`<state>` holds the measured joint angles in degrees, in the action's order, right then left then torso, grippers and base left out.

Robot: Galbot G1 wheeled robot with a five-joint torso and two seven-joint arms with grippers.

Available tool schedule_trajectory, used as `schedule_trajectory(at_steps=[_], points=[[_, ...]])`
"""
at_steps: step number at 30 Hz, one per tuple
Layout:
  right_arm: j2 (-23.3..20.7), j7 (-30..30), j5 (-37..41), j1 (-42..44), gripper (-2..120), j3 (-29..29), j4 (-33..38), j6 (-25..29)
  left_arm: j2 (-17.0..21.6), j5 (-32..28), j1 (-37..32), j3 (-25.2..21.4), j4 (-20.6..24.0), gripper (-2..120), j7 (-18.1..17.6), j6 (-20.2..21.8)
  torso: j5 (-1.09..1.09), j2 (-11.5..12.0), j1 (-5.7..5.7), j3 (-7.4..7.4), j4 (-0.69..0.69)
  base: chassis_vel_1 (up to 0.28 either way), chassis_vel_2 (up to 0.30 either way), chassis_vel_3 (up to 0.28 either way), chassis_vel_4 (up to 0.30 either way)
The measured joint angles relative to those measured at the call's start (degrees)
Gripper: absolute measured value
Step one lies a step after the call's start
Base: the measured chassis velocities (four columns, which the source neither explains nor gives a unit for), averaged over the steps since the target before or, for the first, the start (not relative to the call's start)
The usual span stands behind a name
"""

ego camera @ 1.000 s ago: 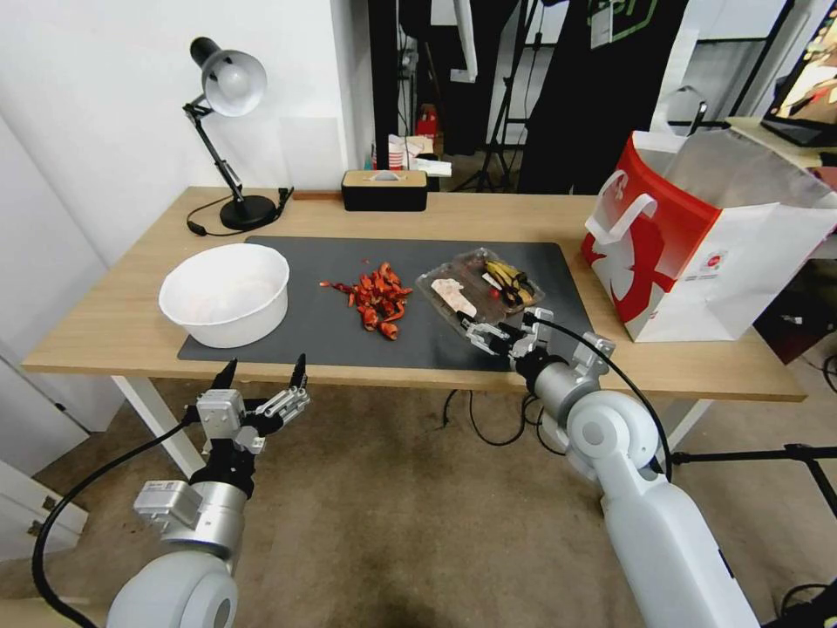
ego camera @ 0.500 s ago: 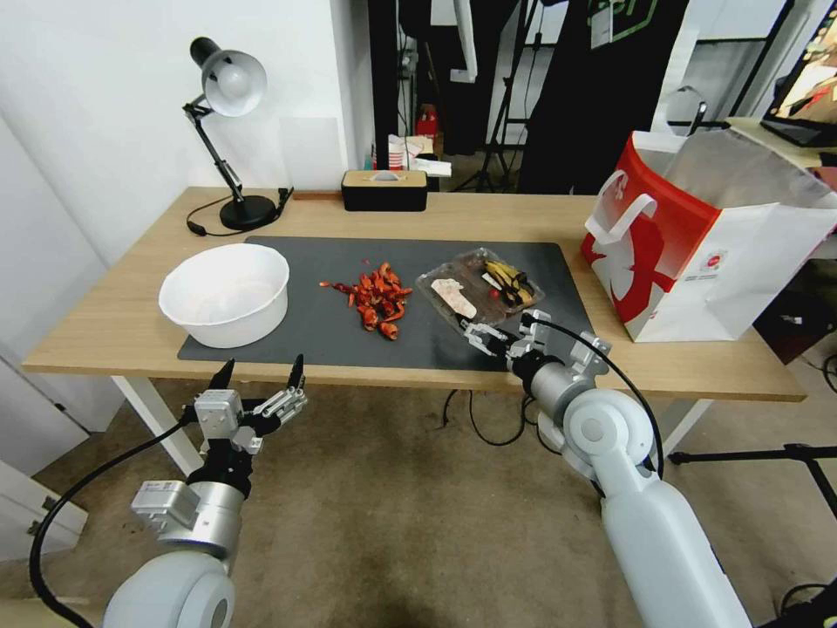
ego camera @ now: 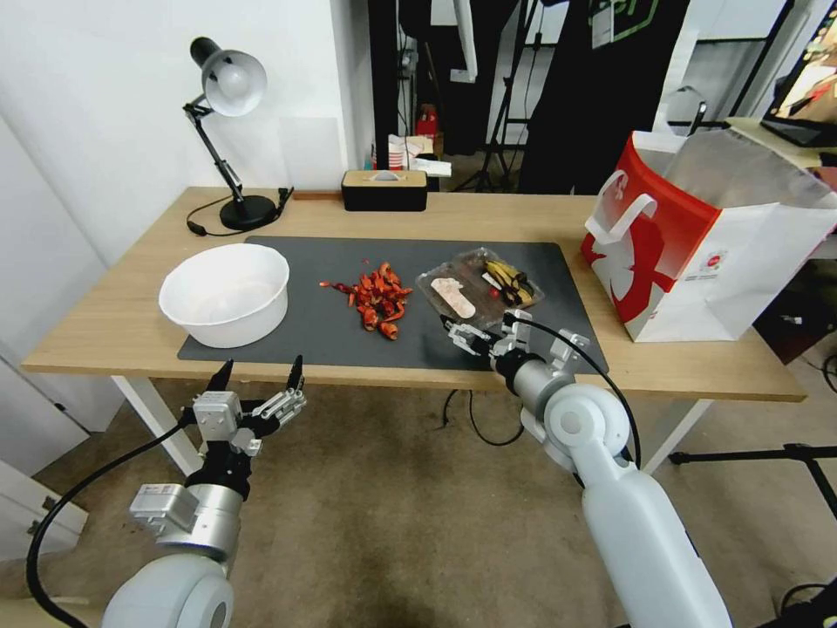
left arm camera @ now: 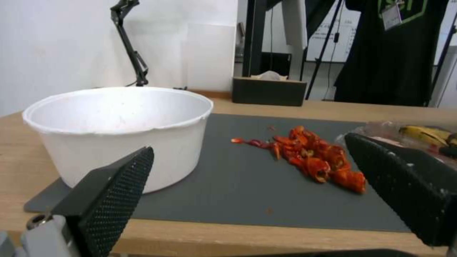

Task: Close the disposable takeout box, then place it into the delivery bag.

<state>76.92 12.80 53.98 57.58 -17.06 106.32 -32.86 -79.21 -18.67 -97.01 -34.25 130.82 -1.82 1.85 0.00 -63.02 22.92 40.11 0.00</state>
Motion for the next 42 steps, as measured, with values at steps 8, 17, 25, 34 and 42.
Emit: schedule_trajectory(at_steps=[8, 17, 25, 34, 42], points=[[0.7, -0.1, -0.6, -1.6, 100, 1.4, -2.0, 0.2, 0.1, 0.0, 0.1, -0.3, 0.0, 100, 0.0, 0.0, 0.0, 0.0, 0.0, 0.0, 0.0, 0.0, 0.0, 0.0, 0.0], [1.2, -0.2, -0.9, -4.0, 100, 2.7, -4.0, 0.2, 0.2, 0.0, 0.1, -0.5, 0.0, 100, 0.0, -0.2, 0.0, 0.0, 0.0, 0.0, 0.0, 0.0, 0.0, 0.0, 0.0], [2.8, -0.4, -1.6, -6.5, 100, 4.0, -6.7, 0.3, 0.1, 0.0, -0.1, -0.7, 0.1, 100, 0.0, -0.7, 0.0, 0.0, 0.0, 0.0, 0.0, 0.0, 0.0, 0.0, 0.0], [5.1, -0.6, -3.0, -9.1, 100, 5.3, -10.3, 1.1, 0.1, -0.3, -0.3, -1.3, 0.4, 100, 0.0, -1.0, 0.0, 0.0, 0.0, 0.0, 0.0, 0.0, 0.0, 0.0, 0.0], [5.5, -0.8, -3.2, -9.7, 100, 5.6, -11.2, 1.4, 0.0, -0.3, -0.4, -1.6, 0.7, 100, 0.0, -1.1, 0.0, 0.0, 0.0, 0.0, 0.0, 0.0, 0.0, 0.0, 0.0]])
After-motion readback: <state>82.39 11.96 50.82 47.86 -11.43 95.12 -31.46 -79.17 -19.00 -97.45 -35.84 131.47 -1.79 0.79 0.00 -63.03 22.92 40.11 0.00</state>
